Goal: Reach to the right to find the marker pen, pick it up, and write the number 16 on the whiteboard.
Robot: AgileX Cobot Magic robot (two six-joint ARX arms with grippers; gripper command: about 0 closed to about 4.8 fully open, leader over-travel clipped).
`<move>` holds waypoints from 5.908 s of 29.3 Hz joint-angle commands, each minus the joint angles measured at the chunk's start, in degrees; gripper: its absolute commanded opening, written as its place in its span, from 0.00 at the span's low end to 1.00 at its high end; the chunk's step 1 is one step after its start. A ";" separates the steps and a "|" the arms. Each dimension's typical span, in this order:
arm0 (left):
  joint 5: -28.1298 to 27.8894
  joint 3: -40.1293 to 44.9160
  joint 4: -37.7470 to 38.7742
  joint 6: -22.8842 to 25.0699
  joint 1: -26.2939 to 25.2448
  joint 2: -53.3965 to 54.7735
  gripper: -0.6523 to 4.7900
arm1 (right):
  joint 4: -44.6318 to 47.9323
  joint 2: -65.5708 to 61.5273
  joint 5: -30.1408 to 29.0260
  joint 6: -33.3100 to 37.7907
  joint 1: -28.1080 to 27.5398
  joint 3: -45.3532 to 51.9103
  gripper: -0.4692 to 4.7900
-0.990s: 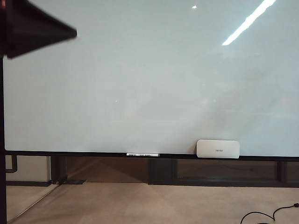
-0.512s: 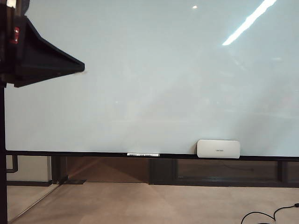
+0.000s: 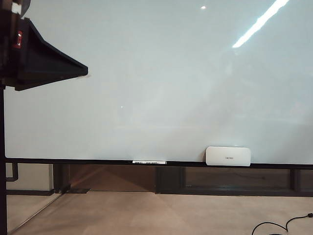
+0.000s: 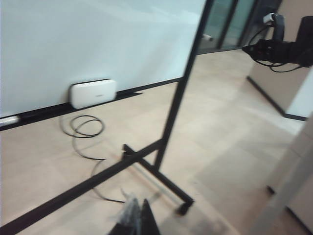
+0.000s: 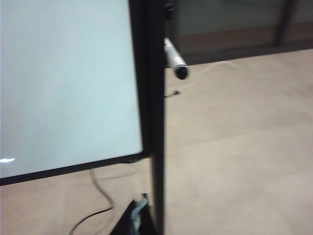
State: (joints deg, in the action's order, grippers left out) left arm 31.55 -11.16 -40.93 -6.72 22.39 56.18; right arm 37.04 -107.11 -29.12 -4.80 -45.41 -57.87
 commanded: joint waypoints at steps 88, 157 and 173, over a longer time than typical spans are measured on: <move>-12.48 -5.27 -3.72 8.41 0.04 14.82 0.11 | 8.20 -40.17 -11.06 1.92 -1.29 -48.50 0.70; -13.99 -5.99 -3.21 8.22 0.02 14.88 0.11 | 5.66 -46.38 -6.40 1.75 2.78 -61.46 0.59; -13.99 -5.99 -2.82 8.22 0.04 14.88 0.11 | 6.23 -46.38 -4.00 1.73 3.67 -61.46 0.54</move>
State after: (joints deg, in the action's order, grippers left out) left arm 17.72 -16.88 -43.46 1.50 22.37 71.22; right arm 42.06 -153.75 -33.71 -2.98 -41.69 -118.98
